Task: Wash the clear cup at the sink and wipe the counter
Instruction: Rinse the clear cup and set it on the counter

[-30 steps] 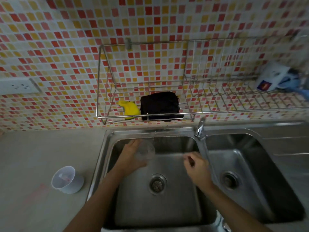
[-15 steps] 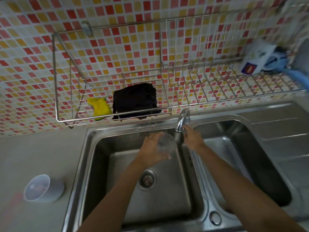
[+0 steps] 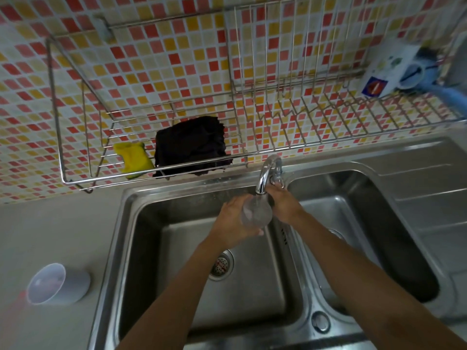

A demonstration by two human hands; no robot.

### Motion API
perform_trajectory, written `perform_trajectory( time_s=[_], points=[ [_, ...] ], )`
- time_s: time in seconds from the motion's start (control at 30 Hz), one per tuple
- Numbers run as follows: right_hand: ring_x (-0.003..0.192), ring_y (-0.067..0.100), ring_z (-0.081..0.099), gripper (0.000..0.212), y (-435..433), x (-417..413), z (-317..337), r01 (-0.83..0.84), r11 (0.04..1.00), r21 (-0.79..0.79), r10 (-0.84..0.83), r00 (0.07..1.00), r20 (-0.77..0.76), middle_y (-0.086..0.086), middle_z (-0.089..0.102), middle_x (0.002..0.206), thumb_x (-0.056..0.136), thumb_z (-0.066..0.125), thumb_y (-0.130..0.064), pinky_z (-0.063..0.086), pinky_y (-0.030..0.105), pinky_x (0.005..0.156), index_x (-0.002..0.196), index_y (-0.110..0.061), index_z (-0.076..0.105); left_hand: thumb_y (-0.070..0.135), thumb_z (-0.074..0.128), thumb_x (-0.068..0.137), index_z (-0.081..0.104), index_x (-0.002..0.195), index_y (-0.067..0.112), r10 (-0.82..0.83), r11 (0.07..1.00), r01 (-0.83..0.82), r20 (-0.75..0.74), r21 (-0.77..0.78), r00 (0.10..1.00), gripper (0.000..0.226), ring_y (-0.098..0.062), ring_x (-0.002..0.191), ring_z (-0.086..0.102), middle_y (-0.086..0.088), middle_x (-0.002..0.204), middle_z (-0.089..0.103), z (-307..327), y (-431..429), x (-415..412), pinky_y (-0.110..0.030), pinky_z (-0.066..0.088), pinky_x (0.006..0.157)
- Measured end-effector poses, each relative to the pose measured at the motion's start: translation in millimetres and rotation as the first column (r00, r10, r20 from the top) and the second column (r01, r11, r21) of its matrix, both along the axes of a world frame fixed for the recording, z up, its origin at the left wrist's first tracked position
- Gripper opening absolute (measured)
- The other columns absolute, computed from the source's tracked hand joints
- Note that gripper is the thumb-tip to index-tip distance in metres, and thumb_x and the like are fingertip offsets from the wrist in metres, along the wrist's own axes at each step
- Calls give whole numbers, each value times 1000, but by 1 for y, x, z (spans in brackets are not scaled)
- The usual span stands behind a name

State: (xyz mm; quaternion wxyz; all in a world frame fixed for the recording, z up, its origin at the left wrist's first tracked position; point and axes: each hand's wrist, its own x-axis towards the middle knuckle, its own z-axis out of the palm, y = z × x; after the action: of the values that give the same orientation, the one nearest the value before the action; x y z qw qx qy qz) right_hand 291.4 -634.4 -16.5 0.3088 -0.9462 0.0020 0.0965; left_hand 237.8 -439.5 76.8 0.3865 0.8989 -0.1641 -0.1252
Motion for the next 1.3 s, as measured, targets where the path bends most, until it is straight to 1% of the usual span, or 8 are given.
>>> perform_trajectory(
  time_s=[0.13,0.23,0.37,0.5,0.67,0.83,1.03,1.3],
  points=[
    [135,37,35,54,-1,2,7,-33,999,-13,33,997,-64,13,35,148,87,49,-1,31,43,110,139,-16,46,22,91,56,50,127,25,58,992,-63,-47,-110,997,83,-12,111,53,12,117,54,-7,-3,-1,-30,45,96],
    [125,37,49,55,-6,3,2,-23,995,93,29,998,-60,13,48,137,79,53,1,39,43,107,128,-22,58,15,89,59,49,123,32,216,937,-239,-113,-255,970,77,0,102,55,15,113,56,-11,-6,-1,-16,45,86],
    [127,35,43,47,-6,5,11,-29,999,13,30,996,-81,14,45,139,90,46,-1,34,39,105,133,-17,53,20,90,58,46,130,28,93,976,-115,-126,-183,988,85,-7,109,53,10,121,55,-21,-11,-5,-15,43,87],
    [128,35,42,48,-9,7,7,-31,999,-30,29,997,-65,15,44,141,90,46,2,34,37,104,134,-16,53,19,89,61,49,127,27,198,935,-239,-173,-261,965,77,-5,108,57,10,120,60,-24,-10,-1,-7,45,81],
    [119,31,55,51,-9,6,3,-34,997,68,36,999,-26,9,50,137,80,62,5,42,31,103,121,-25,61,21,90,58,47,128,30,88,973,-120,-162,-197,983,82,-8,106,54,10,118,56,-25,-9,-7,-15,45,84],
    [121,29,53,63,-10,4,4,-11,999,50,11,1000,-11,10,46,144,75,53,18,36,15,91,126,-18,58,27,90,58,50,127,28,187,959,-214,-151,-189,971,80,-6,108,55,10,121,57,-31,0,-4,-9,40,78],
    [117,30,56,62,-11,4,3,-22,999,50,23,1000,-6,10,51,138,76,54,16,43,22,93,126,-21,58,26,91,57,47,128,29,84,979,-108,-138,-176,987,84,-7,108,53,9,122,55,-32,-6,-5,-19,48,85],
    [116,29,56,58,-6,2,8,1,999,47,-1,1000,-3,7,52,138,81,55,12,39,19,90,129,-20,57,31,91,56,44,134,24,133,979,-148,-109,-141,985,91,-8,112,49,7,127,53,-32,-1,-3,-24,43,91]
  ],
)
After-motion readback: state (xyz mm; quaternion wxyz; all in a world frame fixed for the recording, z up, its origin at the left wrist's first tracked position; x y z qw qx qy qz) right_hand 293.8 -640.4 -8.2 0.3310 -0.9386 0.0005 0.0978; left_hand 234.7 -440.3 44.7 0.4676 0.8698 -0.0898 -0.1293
